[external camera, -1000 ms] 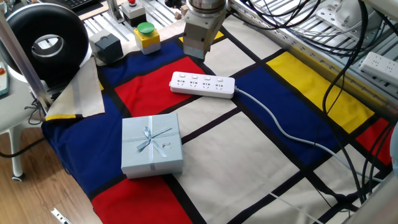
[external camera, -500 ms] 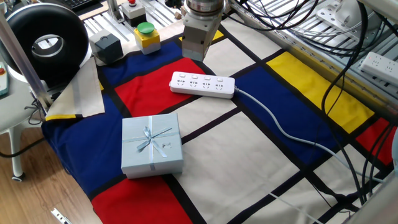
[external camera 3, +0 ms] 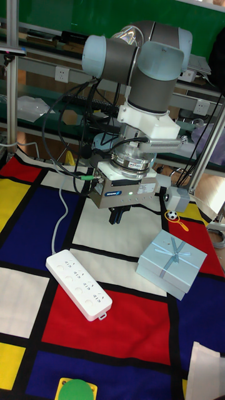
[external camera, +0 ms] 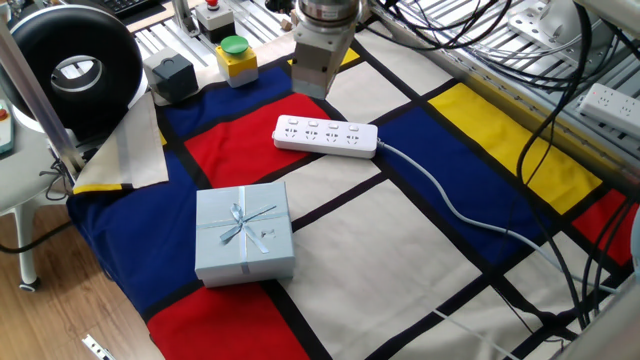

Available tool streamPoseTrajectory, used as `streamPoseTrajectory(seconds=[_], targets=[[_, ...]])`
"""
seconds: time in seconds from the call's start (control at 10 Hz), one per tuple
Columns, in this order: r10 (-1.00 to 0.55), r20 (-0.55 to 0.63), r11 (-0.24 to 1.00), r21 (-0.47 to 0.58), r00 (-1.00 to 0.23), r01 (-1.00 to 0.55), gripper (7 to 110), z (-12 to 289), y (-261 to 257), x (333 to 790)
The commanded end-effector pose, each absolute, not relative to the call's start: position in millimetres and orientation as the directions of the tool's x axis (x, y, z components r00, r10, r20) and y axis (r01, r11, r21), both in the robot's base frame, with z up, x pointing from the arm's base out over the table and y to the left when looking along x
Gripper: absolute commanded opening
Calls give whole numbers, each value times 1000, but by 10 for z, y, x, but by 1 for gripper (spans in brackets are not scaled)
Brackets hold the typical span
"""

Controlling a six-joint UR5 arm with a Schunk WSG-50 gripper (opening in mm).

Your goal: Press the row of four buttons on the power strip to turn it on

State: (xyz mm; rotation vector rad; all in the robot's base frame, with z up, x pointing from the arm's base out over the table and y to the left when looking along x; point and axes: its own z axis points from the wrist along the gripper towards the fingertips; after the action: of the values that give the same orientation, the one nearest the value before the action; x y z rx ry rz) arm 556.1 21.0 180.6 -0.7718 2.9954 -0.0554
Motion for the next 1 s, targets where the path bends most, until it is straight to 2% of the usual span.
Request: streamPoseTrajectory(seconds=[0.0,0.1,0.2,0.3,0.4,0.9], targets=[[-453,-8,887,102,-892,-451,7,1830,497,5325],[-501,100,862,146,-860,-485,7,1857,454,5027],[-516,134,856,127,-846,-501,7,1860,366,4973],[-508,120,860,116,-853,-497,7,1853,361,5019],[-513,101,858,97,-852,-505,22,1843,342,5083],[-524,87,851,92,-847,-517,22,1825,343,5119]])
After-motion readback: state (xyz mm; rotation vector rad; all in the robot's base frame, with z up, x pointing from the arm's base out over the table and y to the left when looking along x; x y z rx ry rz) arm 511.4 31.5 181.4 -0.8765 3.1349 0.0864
